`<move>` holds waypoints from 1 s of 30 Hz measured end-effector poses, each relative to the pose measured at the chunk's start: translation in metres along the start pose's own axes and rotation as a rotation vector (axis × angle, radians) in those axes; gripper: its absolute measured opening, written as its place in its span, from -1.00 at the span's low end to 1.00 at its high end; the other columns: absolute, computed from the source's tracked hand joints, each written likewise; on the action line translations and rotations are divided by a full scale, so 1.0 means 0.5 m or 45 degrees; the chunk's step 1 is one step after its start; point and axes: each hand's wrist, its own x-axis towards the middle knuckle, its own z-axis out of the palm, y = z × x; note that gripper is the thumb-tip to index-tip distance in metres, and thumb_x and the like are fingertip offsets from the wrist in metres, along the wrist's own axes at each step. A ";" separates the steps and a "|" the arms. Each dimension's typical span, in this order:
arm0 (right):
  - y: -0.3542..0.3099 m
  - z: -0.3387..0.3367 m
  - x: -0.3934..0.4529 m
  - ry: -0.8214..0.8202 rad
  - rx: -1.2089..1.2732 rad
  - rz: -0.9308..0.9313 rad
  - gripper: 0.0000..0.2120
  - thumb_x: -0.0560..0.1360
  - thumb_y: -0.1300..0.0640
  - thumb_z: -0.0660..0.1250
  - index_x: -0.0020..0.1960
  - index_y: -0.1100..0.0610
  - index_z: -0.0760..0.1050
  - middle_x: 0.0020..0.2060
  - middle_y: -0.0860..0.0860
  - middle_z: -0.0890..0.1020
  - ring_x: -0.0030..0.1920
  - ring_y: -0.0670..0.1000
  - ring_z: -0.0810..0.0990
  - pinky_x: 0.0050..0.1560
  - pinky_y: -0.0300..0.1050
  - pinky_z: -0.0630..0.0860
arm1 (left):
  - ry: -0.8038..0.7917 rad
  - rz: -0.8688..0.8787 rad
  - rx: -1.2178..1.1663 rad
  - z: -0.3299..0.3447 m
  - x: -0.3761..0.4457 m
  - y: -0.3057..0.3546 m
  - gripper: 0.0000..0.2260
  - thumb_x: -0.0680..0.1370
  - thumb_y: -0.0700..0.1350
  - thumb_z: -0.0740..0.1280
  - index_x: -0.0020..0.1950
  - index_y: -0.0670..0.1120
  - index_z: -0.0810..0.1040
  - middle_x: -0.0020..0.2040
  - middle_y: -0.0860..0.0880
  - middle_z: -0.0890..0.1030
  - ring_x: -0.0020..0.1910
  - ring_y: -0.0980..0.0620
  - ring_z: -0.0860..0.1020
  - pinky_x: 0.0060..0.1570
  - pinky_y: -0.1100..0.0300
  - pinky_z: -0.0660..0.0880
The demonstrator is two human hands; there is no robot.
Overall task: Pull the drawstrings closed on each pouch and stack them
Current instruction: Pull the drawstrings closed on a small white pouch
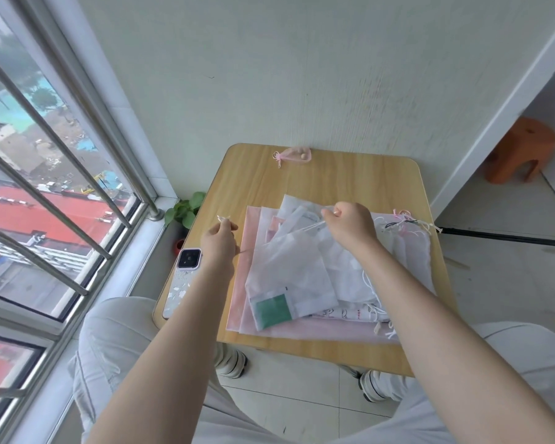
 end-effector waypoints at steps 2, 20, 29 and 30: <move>-0.016 -0.014 0.010 -0.050 0.136 0.043 -0.58 0.51 0.01 0.27 -0.40 0.07 0.13 -0.46 -0.02 0.21 -0.40 0.05 0.20 -0.39 -0.07 0.12 | -0.065 0.060 -0.015 0.007 -0.006 0.018 -0.75 0.63 -0.12 0.20 -0.17 -0.14 0.57 -0.44 0.00 0.40 -0.43 0.04 0.39 -0.29 0.15 0.55; -0.059 0.052 -0.013 -0.454 -0.503 -0.010 -0.68 0.53 -0.15 0.24 -0.19 0.11 0.39 -0.26 -0.05 0.47 -0.12 0.07 0.49 -0.12 -0.12 0.34 | -0.435 0.282 1.355 0.060 -0.059 0.016 -0.62 0.53 0.17 0.33 -0.25 -0.12 0.62 -0.25 -0.06 0.64 -0.32 0.00 0.51 -0.26 0.16 0.44; -0.073 0.090 -0.022 -0.324 -0.525 0.101 -0.64 0.46 -0.02 0.40 0.19 0.12 0.50 0.14 0.03 0.57 0.19 0.10 0.55 0.03 -0.11 0.34 | -0.310 0.121 1.255 0.090 -0.073 -0.009 -0.58 0.45 0.08 0.42 -0.40 -0.07 0.27 -0.44 0.02 0.35 -0.47 0.06 0.32 -0.46 0.23 0.21; -0.076 0.091 -0.021 -0.326 -0.527 0.112 -0.61 0.46 -0.02 0.40 0.22 0.12 0.49 0.17 0.04 0.57 0.21 0.10 0.54 0.05 -0.11 0.35 | -0.306 0.102 1.244 0.092 -0.074 -0.007 -0.59 0.45 0.07 0.43 -0.39 -0.07 0.28 -0.44 0.02 0.36 -0.47 0.06 0.33 -0.46 0.24 0.22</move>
